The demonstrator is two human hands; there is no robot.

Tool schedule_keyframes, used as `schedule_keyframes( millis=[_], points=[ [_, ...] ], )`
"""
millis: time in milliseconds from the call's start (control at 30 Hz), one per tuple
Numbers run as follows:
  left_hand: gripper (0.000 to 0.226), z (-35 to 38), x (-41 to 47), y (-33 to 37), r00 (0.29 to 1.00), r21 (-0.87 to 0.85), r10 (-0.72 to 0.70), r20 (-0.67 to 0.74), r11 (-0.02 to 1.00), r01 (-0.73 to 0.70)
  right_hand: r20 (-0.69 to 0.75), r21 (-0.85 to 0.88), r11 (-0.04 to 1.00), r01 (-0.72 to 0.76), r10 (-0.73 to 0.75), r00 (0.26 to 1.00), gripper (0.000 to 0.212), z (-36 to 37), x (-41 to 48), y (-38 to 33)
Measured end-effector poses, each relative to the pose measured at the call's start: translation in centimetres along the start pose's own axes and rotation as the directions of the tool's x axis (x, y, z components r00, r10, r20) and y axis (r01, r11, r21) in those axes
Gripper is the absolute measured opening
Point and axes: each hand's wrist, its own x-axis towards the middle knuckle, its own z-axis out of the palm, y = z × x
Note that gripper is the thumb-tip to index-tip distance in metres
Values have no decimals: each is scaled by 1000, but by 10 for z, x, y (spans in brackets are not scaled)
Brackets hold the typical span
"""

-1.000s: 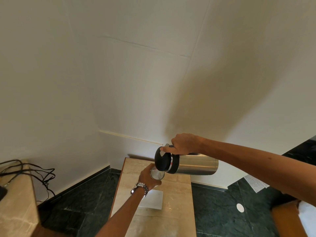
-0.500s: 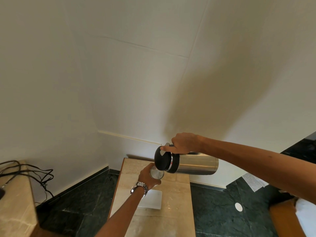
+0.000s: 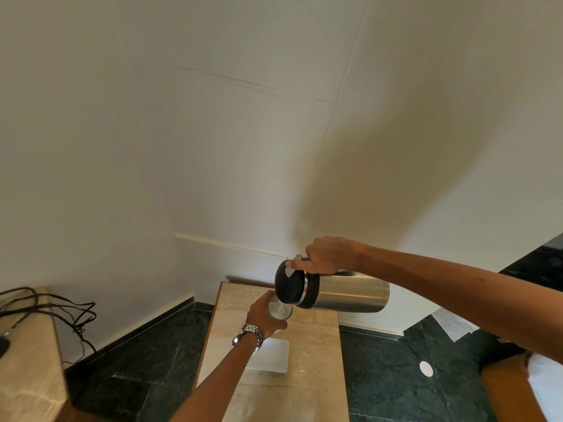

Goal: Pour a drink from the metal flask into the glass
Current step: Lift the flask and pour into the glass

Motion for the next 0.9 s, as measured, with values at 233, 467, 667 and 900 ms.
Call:
schedule_keyframes(
  millis=[233, 467, 667, 900],
  points=[
    [73, 2, -1, 0, 1000, -4, -3, 11, 1000, 3, -17, -41, 999, 22, -23, 1000, 77, -1, 0, 0],
    [72, 3, 1, 0, 1000, -1, -2, 4, 1000, 2, -6, -24, 1000, 11, -11, 1000, 74, -2, -1, -1],
    [71, 4, 1, -2, 1000, -5, 1, 3, 1000, -1, -5, -26, 999, 19, -19, 1000, 74, -4, -1, 0],
    [75, 8, 3, -2, 1000, -42, 9, -2, 999, -9, 2, -39, 999, -3, 3, 1000, 76, -4, 2, -1]
  ],
)
